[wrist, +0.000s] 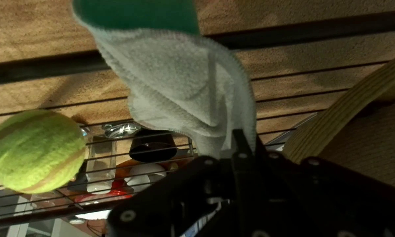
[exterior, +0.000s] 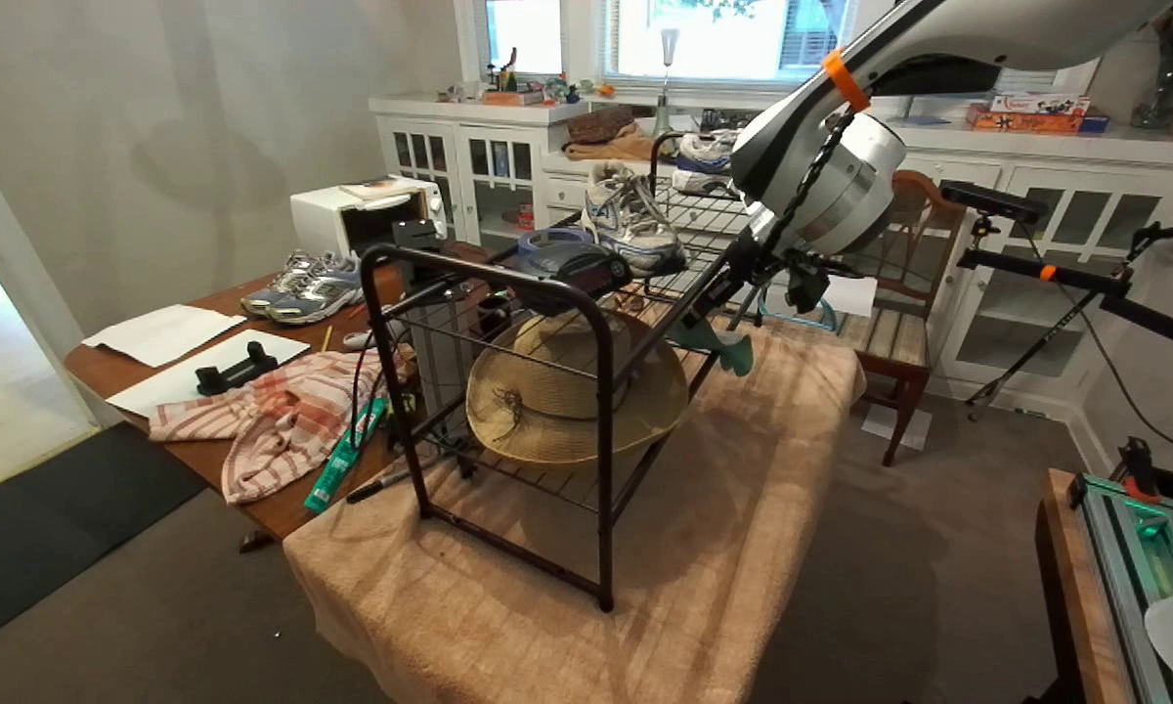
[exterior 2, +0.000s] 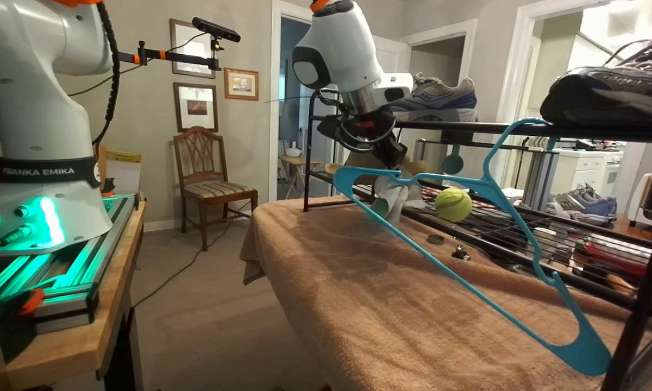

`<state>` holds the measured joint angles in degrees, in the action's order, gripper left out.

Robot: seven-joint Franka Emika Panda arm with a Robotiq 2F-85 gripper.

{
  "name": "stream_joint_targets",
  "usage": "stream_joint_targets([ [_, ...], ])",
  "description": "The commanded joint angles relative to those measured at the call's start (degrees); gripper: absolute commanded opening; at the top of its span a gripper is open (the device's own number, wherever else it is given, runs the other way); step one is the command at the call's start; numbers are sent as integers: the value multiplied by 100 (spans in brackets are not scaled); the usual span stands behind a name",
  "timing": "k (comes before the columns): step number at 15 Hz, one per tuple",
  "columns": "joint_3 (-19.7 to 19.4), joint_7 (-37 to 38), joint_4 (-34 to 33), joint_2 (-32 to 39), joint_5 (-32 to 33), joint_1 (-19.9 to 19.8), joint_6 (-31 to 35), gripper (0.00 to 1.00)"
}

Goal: Move the green cloth to the right

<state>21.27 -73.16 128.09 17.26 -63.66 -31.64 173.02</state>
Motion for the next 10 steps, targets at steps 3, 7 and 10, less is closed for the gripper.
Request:
stream_joint_targets([
  [3,-97,759,739,-319,0,145,-122,1],
  [7,161,825,1103,-673,-530,62,-49,1],
  [10,323,845,1402,-1121,-1100,97,90,1],
])
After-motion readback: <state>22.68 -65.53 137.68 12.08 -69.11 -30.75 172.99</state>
